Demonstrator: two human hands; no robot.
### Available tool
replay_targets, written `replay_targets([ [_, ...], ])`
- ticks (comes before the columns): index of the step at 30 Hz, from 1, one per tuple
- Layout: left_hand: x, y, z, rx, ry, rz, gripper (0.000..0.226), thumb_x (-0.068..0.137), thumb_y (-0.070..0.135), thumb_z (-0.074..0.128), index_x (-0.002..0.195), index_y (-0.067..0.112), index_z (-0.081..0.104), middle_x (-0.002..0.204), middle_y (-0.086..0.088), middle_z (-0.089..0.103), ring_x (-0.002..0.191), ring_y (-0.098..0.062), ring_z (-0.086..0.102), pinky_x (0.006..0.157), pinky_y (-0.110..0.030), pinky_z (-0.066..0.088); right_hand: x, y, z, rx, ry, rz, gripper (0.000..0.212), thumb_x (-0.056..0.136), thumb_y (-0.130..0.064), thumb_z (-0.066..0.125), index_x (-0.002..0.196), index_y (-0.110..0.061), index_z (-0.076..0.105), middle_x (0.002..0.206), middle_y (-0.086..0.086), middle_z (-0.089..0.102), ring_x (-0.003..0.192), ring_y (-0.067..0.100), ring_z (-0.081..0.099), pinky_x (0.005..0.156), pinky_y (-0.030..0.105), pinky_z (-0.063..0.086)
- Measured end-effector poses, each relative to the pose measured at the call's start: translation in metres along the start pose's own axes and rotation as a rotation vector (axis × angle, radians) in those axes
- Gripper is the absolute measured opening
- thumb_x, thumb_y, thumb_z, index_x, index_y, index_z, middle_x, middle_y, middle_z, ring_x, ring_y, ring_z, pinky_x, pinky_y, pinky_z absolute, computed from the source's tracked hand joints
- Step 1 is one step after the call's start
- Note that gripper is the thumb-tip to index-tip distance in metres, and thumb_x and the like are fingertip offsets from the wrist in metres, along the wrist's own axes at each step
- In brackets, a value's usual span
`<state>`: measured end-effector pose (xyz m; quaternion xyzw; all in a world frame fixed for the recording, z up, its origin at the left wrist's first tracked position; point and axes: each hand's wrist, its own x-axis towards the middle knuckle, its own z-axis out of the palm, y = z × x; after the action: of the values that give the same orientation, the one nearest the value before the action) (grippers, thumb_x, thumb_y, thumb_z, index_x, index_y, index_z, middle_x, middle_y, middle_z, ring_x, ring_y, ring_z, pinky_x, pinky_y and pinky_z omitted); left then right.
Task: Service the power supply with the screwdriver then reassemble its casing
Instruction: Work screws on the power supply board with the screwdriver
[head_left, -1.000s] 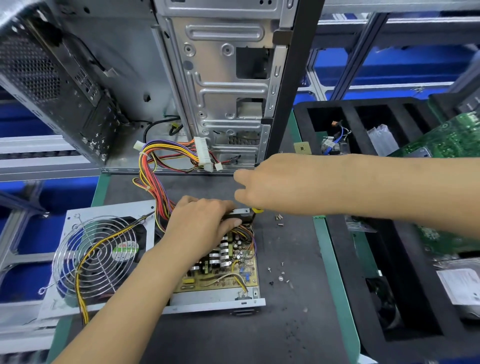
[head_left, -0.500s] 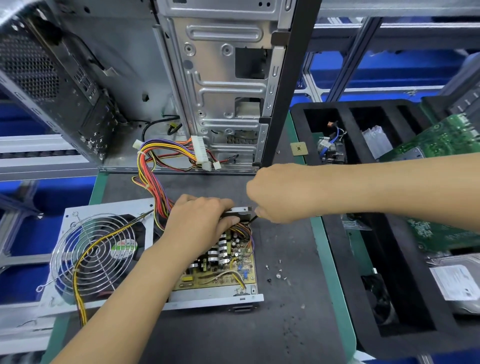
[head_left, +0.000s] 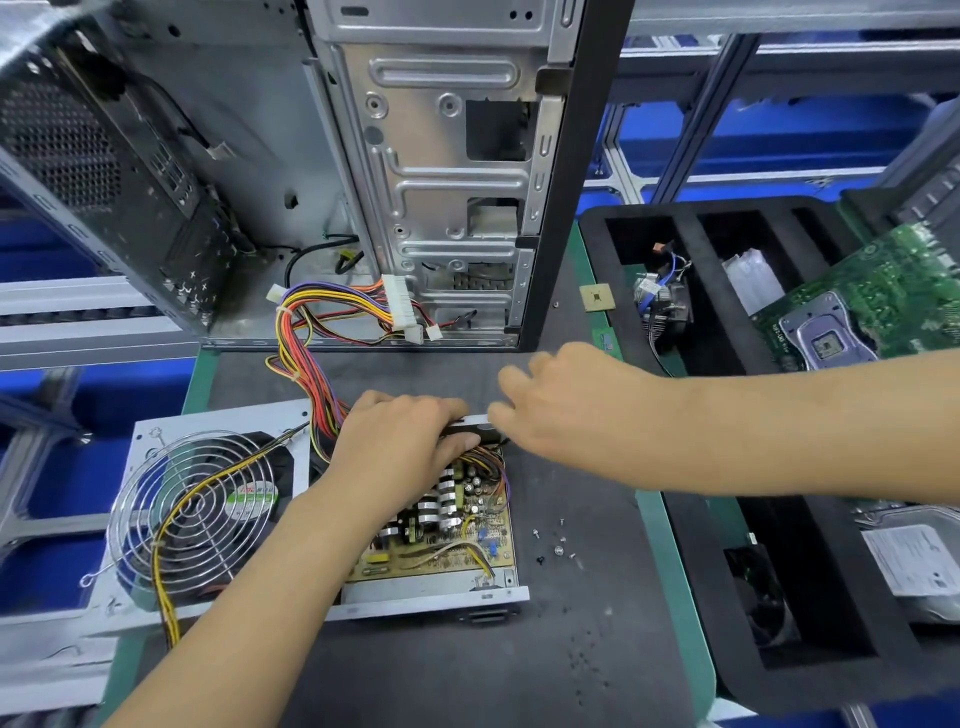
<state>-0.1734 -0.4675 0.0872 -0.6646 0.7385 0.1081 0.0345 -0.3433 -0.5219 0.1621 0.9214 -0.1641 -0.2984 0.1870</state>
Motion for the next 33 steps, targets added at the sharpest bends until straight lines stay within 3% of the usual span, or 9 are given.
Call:
replay_targets([
  [3,0.000,0.000,-0.001,-0.018,-0.007,0.005,0.030,0.097,0.056,0.039,0.105,0.032,0.056,0.090,0.008,0.068,0.096,-0.022,0.062,0.087,-0.034,0.034,-0.016,-0.003,0.002,-0.104,0.024,0.030,0.029,0.059,-0.006,0.060,0.084,-0.020,0.054,0.063,-0.001,0.040,0.042,0.015,0.042,0.040,0.024,0.004],
  [6,-0.001,0.000,0.000,-0.019,-0.013,0.008,0.030,0.098,0.055,0.039,0.098,0.030,0.054,0.078,0.009,0.057,0.091,-0.022,0.061,0.089,-0.035,0.035,-0.010,0.000,0.018,0.052,-0.012,0.040,0.028,0.080,-0.008,0.059,0.097,-0.014,0.038,0.065,0.003,0.034,0.059,0.021,0.040,0.042,0.028,0.012],
  [9,0.000,0.000,-0.001,-0.014,-0.019,0.009,0.030,0.098,0.055,0.038,0.098,0.030,0.054,0.076,0.009,0.054,0.091,-0.022,0.061,0.089,-0.035,0.035,-0.002,-0.002,0.029,0.109,0.076,0.140,0.010,0.094,-0.015,0.049,0.085,-0.012,0.049,0.079,0.002,0.054,0.072,0.022,0.040,0.045,0.028,0.011],
  [15,0.000,0.000,0.000,-0.006,-0.014,0.011,0.031,0.098,0.055,0.038,0.094,0.029,0.053,0.069,0.009,0.046,0.090,-0.024,0.061,0.088,-0.036,0.036,0.000,-0.003,0.019,0.140,0.190,0.094,0.040,0.072,0.005,0.055,0.061,-0.014,0.023,0.063,0.000,0.022,0.064,0.021,0.034,0.052,0.029,0.021],
  [20,0.000,-0.001,0.002,-0.005,-0.015,0.004,0.033,0.098,0.056,0.038,0.103,0.030,0.056,0.088,0.006,0.066,0.096,-0.025,0.061,0.090,-0.036,0.035,-0.002,-0.001,0.012,0.212,0.219,0.007,0.023,0.075,0.002,0.060,0.087,-0.015,0.051,0.086,0.002,0.033,0.072,0.021,0.034,0.044,0.027,0.010],
  [22,0.001,0.000,0.002,0.002,-0.012,0.003,0.035,0.098,0.056,0.037,0.113,0.032,0.057,0.098,0.005,0.070,0.101,-0.027,0.061,0.093,-0.036,0.036,0.002,0.004,0.010,0.274,0.212,0.006,0.042,0.070,0.004,0.061,0.103,-0.014,0.044,0.099,0.008,0.029,0.075,0.022,0.034,0.043,0.028,0.012],
  [26,0.001,-0.001,0.002,0.012,-0.006,0.007,0.038,0.098,0.056,0.036,0.123,0.036,0.055,0.103,0.005,0.070,0.104,-0.026,0.061,0.094,-0.035,0.036,0.009,0.016,-0.003,0.316,0.167,0.001,0.044,0.074,0.004,0.057,0.093,-0.018,0.024,0.074,0.001,0.016,0.056,0.019,0.033,0.041,0.029,0.017],
  [29,0.000,-0.001,0.001,0.003,-0.004,0.008,0.038,0.098,0.056,0.036,0.123,0.035,0.056,0.102,0.005,0.070,0.103,-0.026,0.061,0.093,-0.035,0.036,0.006,0.016,-0.009,0.104,0.226,-0.002,0.026,0.094,-0.023,0.052,0.087,-0.016,0.027,0.062,-0.001,0.019,0.045,0.017,0.020,0.041,0.027,0.012],
  [33,0.000,0.000,0.001,-0.004,-0.002,0.004,0.038,0.097,0.058,0.035,0.114,0.033,0.058,0.100,0.005,0.071,0.101,-0.026,0.062,0.092,-0.034,0.036,0.003,0.010,-0.012,0.038,0.310,0.049,0.041,0.099,-0.053,0.025,0.084,-0.015,0.030,0.053,0.001,0.025,0.046,0.020,0.021,0.043,0.026,0.011],
])
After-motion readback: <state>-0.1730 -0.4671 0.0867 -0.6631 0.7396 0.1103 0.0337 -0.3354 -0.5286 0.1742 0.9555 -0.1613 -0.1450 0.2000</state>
